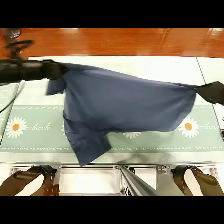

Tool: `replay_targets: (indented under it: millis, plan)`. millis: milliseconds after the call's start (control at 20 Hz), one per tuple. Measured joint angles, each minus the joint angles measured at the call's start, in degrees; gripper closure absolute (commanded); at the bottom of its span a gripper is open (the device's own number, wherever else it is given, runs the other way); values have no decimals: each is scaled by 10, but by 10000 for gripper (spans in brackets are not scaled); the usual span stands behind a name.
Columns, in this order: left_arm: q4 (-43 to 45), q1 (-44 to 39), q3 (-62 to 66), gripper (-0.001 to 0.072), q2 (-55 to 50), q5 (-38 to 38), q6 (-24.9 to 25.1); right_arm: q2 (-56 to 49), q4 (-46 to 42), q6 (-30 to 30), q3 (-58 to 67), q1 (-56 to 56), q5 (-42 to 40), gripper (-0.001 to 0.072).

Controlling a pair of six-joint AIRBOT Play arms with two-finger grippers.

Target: Fold the shirts.

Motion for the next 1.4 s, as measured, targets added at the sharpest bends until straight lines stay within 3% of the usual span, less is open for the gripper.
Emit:
replay_targets:
  millis: [150,300,350,400,450,500,600,750,950,1150,1400]
  plan:
    - [-2,-31,23,687,-105,90,-18,-122,52,-44,-8,0,-58,686]
    - [-2,-41,50,685,-184,130,-58,-250,113,-80,21,7,-91,686]
    - [-2,-42,56,637,-201,136,-67,-288,126,-84,36,14,-100,684]
    - [-3,-43,60,376,-214,139,-74,-326,137,-84,54,24,-107,553]
    - [-6,-43,65,15,-223,144,-80,-358,142,-78,73,33,-113,125]
    - [-7,-41,69,4,-230,141,-84,-389,150,-71,95,42,-118,87]
    - [-7,-23,86,5,-238,103,-90,-433,154,-54,141,50,-109,88]
    - [-1,48,118,5,-242,-23,-95,-457,151,-38,209,27,-51,88]
    - [20,180,71,5,-203,-180,-78,-412,45,-12,219,-37,47,88]
    - [40,318,-131,5,-110,-198,-65,-297,-52,24,44,-92,7,88]
    - [-85,447,-359,6,-41,-177,7,-162,26,-23,-195,-116,-60,89]
